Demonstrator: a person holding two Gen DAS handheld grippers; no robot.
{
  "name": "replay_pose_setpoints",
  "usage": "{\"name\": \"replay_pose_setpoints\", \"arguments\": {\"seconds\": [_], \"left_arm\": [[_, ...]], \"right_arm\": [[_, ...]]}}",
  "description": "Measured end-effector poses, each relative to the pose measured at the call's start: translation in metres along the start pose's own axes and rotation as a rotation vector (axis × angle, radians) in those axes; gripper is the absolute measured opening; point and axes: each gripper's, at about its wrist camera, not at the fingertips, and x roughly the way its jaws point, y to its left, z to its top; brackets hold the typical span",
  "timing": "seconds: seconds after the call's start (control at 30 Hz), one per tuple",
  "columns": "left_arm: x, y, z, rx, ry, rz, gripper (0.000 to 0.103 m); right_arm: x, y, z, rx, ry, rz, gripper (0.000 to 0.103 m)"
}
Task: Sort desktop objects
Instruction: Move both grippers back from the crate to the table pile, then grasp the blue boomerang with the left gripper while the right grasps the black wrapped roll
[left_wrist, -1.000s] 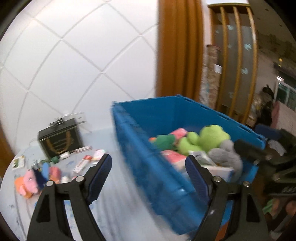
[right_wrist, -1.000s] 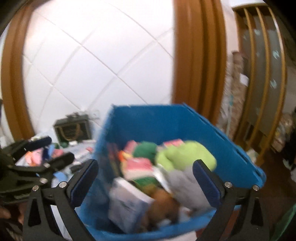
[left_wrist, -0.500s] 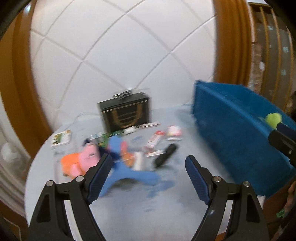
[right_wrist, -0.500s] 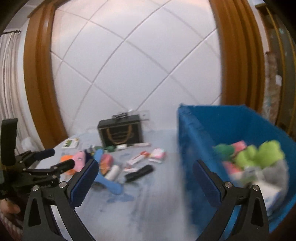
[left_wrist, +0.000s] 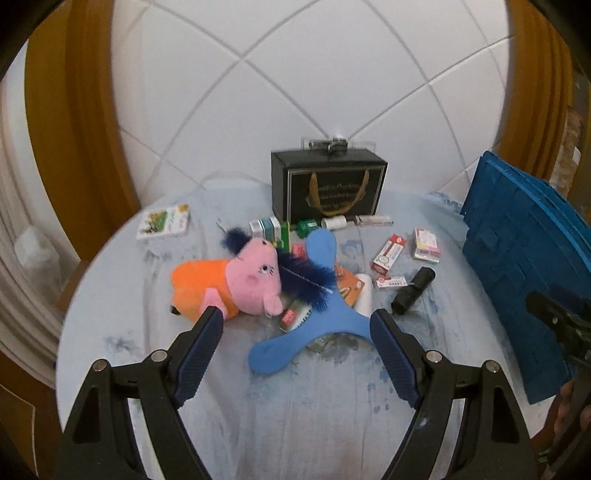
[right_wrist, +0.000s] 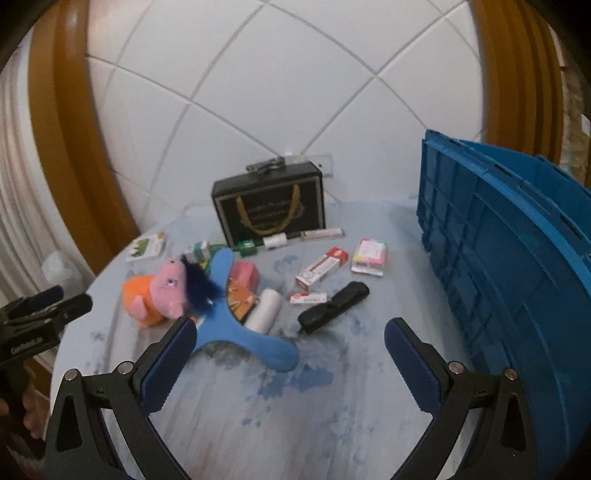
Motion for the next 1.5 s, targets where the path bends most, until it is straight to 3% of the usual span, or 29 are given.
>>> {"name": "replay_pose_setpoints", "arguments": {"seconds": [0.23, 0.43, 0.57, 0.73, 0.83, 1.0, 1.1, 1.27, 1.43, 1.5], "left_arm": [[0.079, -0.017, -0.01, -0.074, 0.137, 0.024, 0.082], [0.158, -0.055, -0.033, -0.196, 0.274, 0.038, 0.082], [0.198, -0.075, -0.038, -0.276, 0.302, 0.041, 0.082], [0.243, -0.085, -0.037, -0.333, 0.338, 0.105, 0.078], [0.246, -0.084, -0.04, -0.244, 0.334, 0.171, 0.058], [0.245, -0.053, -0.04, -0.21, 0.357, 0.206, 0.044], [0.248, -0.03, -0.037, -0.217, 0.365, 0.236, 0.043], [0.254, -0.009, -0.036, -0.234, 0.378, 0.213, 0.044], [0.255, -0.003, -0.037, -0.241, 0.36, 0.206, 0.056], [0.255, 0.001, -0.038, -0.249, 0.355, 0.185, 0.055]], "right_arm": [[0.057, -0.028, 0.013, 0.016, 0.131, -0.09, 0.103], [0.135, -0.079, 0.008, 0.039, 0.295, -0.123, 0.103], [0.173, -0.107, 0.004, 0.062, 0.363, -0.123, 0.103], [0.205, -0.128, 0.004, 0.085, 0.416, -0.086, 0.103], [0.222, -0.133, 0.006, 0.109, 0.438, -0.059, 0.103], [0.26, -0.126, 0.001, 0.141, 0.506, 0.002, 0.103], [0.28, -0.116, 0.0, 0.15, 0.538, 0.025, 0.1], [0.317, -0.097, 0.003, 0.137, 0.585, 0.014, 0.087], [0.34, -0.088, -0.008, 0.125, 0.626, -0.006, 0.085], [0.339, -0.085, -0.009, 0.103, 0.617, -0.01, 0.071]]}}
